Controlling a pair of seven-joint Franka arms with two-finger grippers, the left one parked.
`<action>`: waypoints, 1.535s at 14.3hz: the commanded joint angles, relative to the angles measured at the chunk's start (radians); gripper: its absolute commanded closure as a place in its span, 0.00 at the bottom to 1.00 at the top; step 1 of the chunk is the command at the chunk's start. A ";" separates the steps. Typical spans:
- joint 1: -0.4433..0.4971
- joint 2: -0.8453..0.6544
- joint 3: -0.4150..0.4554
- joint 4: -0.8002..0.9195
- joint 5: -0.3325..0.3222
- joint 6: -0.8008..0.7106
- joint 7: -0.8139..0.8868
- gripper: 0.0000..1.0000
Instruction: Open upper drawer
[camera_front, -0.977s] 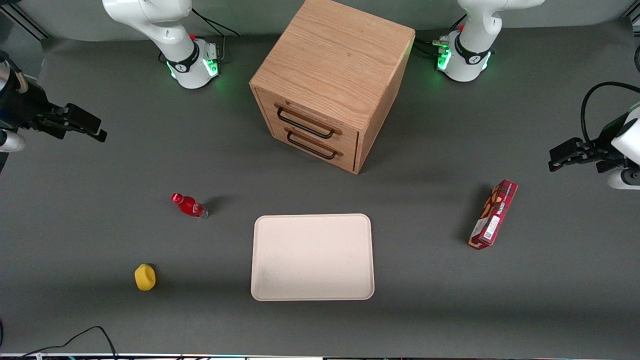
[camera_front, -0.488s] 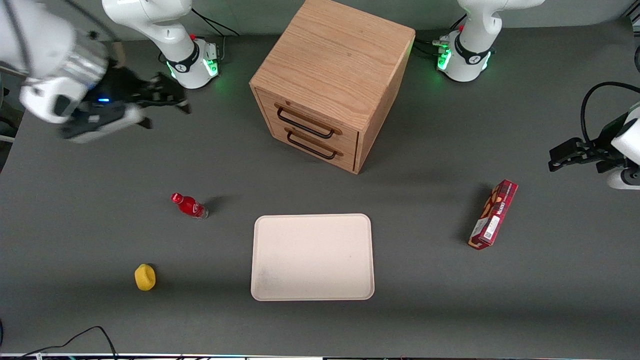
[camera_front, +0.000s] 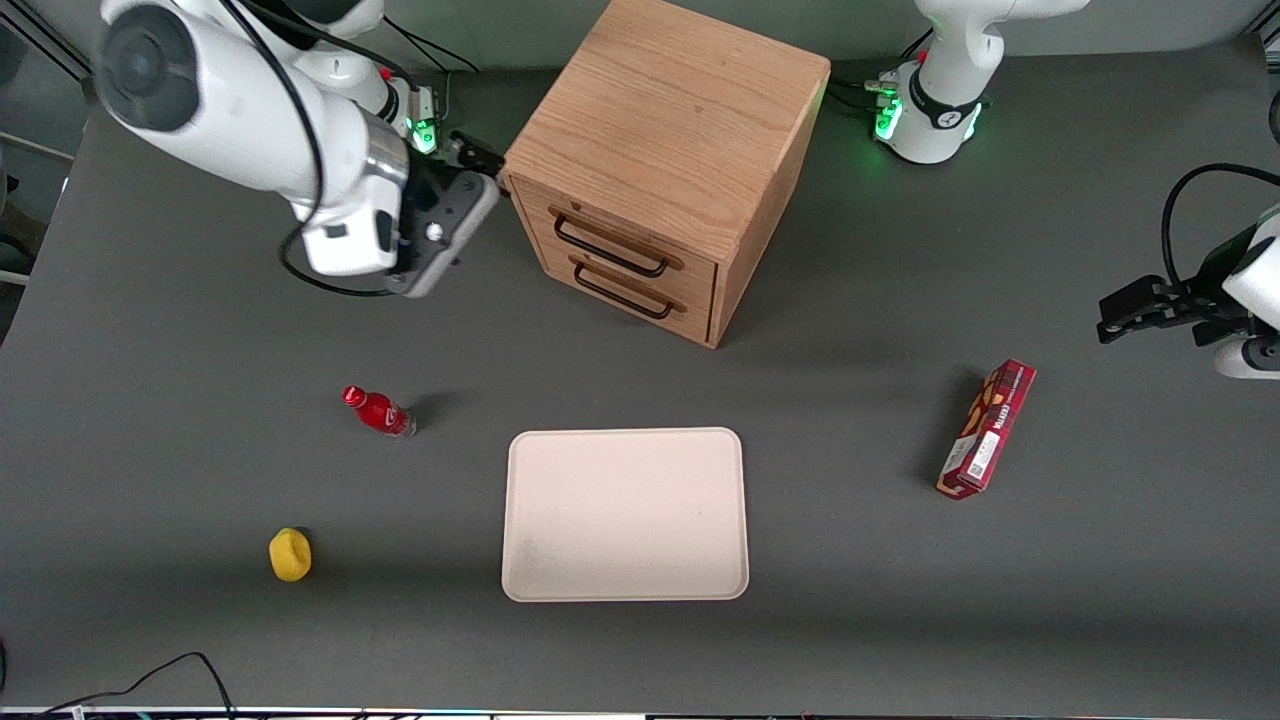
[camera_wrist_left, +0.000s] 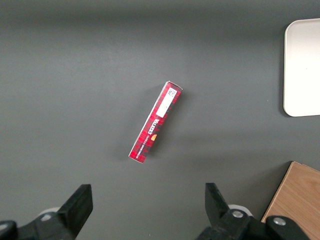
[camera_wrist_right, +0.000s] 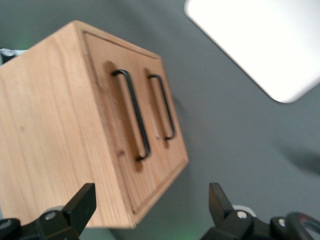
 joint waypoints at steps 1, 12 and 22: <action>-0.003 0.114 0.074 0.000 0.039 0.064 -0.048 0.00; 0.013 0.214 0.111 -0.159 0.019 0.241 -0.132 0.00; 0.020 0.250 0.111 -0.189 -0.010 0.319 -0.132 0.00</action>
